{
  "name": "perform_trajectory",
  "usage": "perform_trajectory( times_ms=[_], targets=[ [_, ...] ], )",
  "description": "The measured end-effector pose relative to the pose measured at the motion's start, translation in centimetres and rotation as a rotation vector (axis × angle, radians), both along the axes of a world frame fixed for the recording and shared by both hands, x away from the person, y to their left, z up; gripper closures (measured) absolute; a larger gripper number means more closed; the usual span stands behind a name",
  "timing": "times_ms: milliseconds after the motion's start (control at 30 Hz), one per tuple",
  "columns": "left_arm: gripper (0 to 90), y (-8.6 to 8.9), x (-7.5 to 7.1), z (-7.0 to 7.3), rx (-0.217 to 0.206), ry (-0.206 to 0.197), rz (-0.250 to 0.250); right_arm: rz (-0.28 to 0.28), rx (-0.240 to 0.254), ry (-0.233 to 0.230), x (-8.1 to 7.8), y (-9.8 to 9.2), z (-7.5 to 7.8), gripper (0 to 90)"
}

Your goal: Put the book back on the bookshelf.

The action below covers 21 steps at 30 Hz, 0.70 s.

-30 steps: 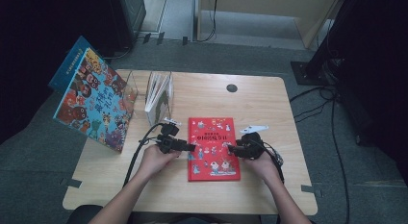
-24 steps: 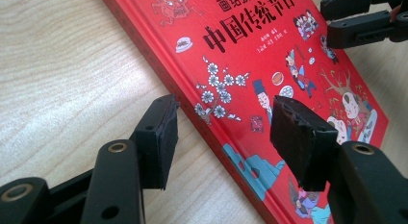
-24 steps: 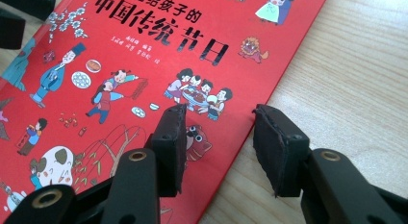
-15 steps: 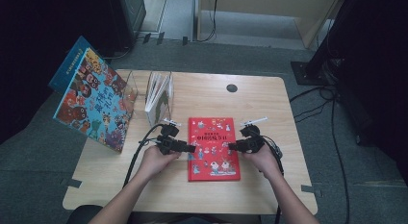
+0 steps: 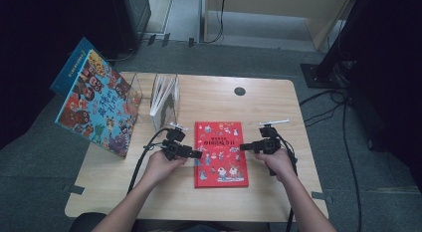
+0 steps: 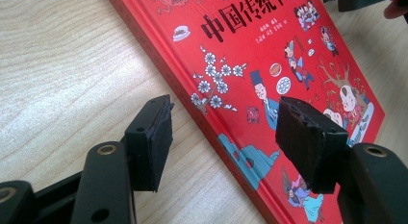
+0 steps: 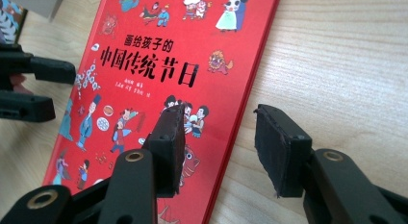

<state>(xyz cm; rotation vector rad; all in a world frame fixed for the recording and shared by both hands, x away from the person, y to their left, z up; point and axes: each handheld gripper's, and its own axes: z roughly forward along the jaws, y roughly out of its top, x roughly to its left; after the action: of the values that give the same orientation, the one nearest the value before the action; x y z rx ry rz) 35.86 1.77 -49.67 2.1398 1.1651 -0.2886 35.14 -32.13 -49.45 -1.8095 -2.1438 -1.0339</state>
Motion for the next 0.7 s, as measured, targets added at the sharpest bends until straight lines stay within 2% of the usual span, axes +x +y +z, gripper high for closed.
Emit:
perform_trajectory(
  times_ms=[333,600,700],
  targets=[
    [39.0,-0.2,-0.1,0.0,-0.007,0.02,-0.016,-0.006,-0.004,0.078,0.4,0.8,-0.3,56.5],
    [38.7,-0.4,-0.2,-0.1,-0.018,0.032,-0.016,-0.026,-0.006,0.105,0.6,1.3,-0.2,56.6],
    [39.4,-0.5,-0.2,-0.1,-0.019,0.031,-0.018,-0.027,-0.014,0.1,0.5,1.5,-0.1,56.1]
  ],
)
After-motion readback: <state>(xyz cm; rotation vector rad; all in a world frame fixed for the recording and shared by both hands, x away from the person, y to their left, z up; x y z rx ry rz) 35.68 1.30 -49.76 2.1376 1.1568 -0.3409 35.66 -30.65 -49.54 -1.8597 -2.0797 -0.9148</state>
